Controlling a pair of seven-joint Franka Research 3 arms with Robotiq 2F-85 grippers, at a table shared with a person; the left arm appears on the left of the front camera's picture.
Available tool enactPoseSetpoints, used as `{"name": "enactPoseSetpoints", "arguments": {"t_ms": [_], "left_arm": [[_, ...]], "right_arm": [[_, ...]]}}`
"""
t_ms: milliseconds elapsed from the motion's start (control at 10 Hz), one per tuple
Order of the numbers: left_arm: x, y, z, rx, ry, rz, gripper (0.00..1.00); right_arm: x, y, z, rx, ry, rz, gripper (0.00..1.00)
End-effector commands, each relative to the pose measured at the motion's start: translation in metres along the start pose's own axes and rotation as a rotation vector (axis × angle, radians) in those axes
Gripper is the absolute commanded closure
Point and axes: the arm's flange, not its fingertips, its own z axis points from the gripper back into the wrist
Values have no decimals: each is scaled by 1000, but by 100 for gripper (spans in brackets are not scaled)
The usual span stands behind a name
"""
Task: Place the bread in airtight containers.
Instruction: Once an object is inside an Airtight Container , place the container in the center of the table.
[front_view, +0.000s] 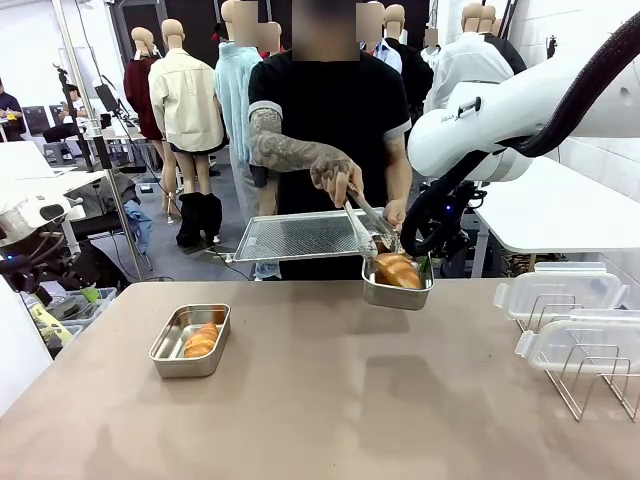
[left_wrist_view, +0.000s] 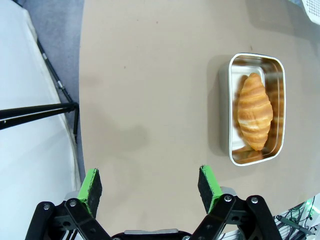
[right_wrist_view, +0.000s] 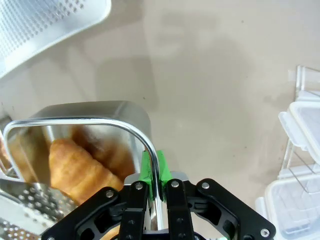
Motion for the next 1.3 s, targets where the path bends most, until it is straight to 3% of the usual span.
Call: {"name": "enactPoseSetpoints", "arguments": {"t_ms": [0,1200], "left_arm": [[-4,0,1,15,-2,11,0],[-4,0,1,15,-2,11,0]], "right_arm": [[-3,-1,2,3,-12,13,100],[-3,-1,2,3,-12,13,100]]}}
